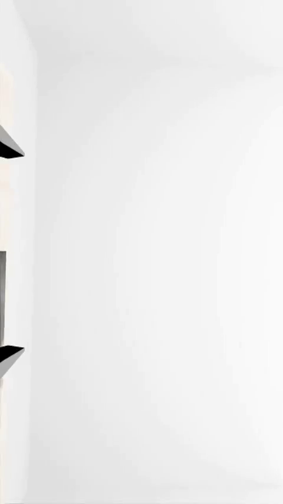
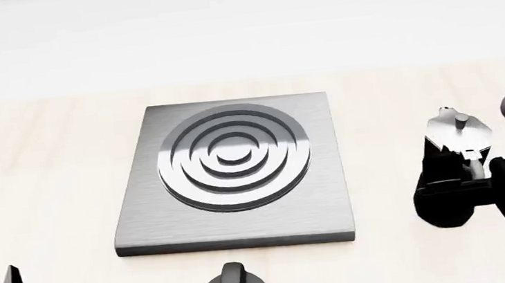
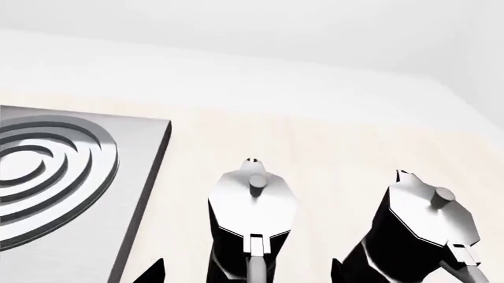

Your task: Put both moka pots on the stove.

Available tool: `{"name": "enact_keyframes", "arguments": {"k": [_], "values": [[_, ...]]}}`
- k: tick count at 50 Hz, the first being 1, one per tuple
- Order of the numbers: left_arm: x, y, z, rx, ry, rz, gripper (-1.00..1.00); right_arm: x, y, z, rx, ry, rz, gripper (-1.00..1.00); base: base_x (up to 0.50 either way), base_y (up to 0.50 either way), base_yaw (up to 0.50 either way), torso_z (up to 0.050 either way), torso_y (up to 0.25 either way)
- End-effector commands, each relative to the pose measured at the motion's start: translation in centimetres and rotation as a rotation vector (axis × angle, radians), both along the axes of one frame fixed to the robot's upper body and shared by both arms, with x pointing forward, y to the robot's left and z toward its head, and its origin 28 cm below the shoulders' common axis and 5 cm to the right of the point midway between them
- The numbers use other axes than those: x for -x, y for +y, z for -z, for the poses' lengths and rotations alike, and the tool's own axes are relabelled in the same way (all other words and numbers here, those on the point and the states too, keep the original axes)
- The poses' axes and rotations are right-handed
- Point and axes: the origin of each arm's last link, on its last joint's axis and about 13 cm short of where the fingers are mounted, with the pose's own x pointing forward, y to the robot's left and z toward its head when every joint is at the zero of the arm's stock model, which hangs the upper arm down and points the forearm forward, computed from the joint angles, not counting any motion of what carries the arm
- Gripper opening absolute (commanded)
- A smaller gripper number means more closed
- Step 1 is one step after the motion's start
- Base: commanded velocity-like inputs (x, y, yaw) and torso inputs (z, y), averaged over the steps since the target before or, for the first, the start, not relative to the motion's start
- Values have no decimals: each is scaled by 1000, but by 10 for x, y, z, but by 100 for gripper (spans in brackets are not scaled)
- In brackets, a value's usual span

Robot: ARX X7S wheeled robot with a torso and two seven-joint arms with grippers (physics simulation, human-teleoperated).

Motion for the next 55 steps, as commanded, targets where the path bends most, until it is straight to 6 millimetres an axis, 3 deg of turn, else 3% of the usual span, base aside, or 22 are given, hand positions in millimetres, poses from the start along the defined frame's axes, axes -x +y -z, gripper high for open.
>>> {"name": "enact_keyframes", "arguments": {"k": [1, 29, 55], "values": [[0, 0, 0, -1, 1, 1, 100, -13, -3, 3, -6, 30, -9, 100, 0, 0, 0, 0, 0], [0, -1, 1, -4, 2, 1, 100, -34, -12, 33, -33, 103, 30, 100, 0, 0, 0, 0, 0], [0, -1, 1, -7, 4, 1, 100, -33, -11, 54, -38, 159, 30, 100, 0, 0, 0, 0, 0]]}}
